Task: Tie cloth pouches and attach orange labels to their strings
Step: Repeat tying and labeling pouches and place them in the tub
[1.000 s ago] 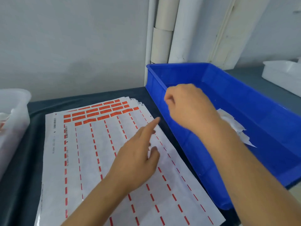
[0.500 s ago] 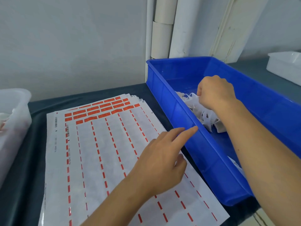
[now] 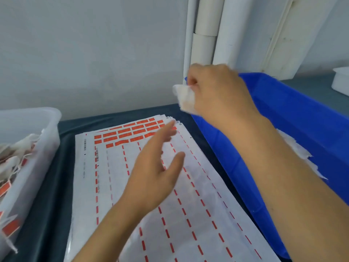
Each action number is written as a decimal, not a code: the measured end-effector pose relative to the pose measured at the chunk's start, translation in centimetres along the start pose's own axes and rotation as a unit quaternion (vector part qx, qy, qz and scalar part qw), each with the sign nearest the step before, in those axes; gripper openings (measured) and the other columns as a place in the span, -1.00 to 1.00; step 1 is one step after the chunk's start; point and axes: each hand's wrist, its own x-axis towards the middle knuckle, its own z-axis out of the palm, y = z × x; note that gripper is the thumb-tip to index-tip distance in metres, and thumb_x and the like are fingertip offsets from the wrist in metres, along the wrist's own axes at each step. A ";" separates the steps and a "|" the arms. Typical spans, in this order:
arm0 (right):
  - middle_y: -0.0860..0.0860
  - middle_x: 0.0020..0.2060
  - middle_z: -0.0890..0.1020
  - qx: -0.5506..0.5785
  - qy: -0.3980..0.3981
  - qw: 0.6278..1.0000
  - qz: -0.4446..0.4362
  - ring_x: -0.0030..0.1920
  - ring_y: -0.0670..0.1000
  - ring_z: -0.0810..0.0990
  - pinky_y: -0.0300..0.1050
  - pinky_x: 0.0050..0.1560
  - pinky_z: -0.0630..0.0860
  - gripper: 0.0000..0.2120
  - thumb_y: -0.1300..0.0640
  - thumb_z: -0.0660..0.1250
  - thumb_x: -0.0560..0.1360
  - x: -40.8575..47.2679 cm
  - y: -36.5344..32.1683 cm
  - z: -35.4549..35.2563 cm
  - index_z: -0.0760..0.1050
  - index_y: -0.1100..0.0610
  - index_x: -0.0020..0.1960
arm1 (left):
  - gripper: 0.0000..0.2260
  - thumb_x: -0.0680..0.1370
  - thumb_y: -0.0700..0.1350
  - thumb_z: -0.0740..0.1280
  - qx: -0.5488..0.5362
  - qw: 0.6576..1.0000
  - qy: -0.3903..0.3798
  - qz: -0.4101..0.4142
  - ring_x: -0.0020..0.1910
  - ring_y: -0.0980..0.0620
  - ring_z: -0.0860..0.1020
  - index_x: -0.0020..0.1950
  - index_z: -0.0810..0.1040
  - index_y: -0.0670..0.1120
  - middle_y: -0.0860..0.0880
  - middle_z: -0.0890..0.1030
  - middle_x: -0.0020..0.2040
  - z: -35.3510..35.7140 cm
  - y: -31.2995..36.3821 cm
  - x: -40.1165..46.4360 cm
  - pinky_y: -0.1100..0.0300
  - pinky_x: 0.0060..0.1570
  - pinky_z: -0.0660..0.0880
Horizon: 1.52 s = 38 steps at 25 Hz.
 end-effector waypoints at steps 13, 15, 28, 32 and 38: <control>-0.32 0.02 0.62 0.450 -0.176 0.870 0.103 0.10 -0.28 0.57 -0.41 -0.08 0.54 -0.91 0.00 0.35 0.62 -8.6 -8.5 14.6 0.54 -0.20 0.08 | -0.77 0.71 -0.02 0.31 -0.103 0.965 0.118 -0.210 -0.16 0.12 0.67 -0.12 0.66 0.07 0.13 0.69 -0.20 -3.1 -7.3 -3.3 0.34 -0.21 0.58; -0.28 0.04 0.64 0.516 -0.155 0.834 0.116 0.14 -0.23 0.58 -0.41 -0.05 0.56 -0.90 -0.06 0.35 0.60 -9.7 -9.2 15.0 0.56 -0.17 0.11 | -0.78 0.71 -0.01 0.30 -0.142 0.960 0.114 -0.214 -0.11 0.09 0.70 -0.06 0.70 0.12 0.10 0.72 -0.16 -2.9 -7.3 -3.4 0.35 -0.18 0.60; -0.26 -0.06 0.67 0.527 -0.096 0.839 0.096 0.07 -0.12 0.64 -0.37 -0.02 0.57 -0.91 -0.06 0.39 0.53 -10.5 -9.5 14.4 0.64 -0.11 0.00 | -0.79 0.71 -0.04 0.27 -0.116 0.978 0.045 -0.168 -0.21 0.04 0.66 -0.01 0.68 0.11 0.09 0.70 -0.20 -2.7 -7.3 -3.7 0.35 -0.20 0.53; -0.24 -0.10 0.69 0.547 -0.052 0.825 0.129 0.01 -0.10 0.66 -0.34 -0.08 0.59 -0.96 0.01 0.42 0.53 -10.3 -9.7 14.1 0.65 -0.09 -0.03 | -0.70 0.73 0.05 0.22 -0.120 0.976 0.033 -0.178 -0.29 0.03 0.59 -0.07 0.63 -0.04 -0.02 0.64 -0.24 -2.5 -7.9 -3.9 0.25 -0.29 0.48; -0.16 -0.13 0.72 0.594 -0.050 0.767 0.236 -0.02 -0.12 0.68 -0.36 -0.09 0.58 -0.93 0.08 0.43 0.58 -10.4 -9.3 14.4 0.67 -0.07 -0.05 | -0.64 0.65 0.13 0.20 -0.133 0.974 0.014 -0.181 -0.29 0.00 0.54 -0.13 0.56 -0.10 -0.02 0.60 -0.25 -2.5 -7.4 -4.0 0.32 -0.26 0.44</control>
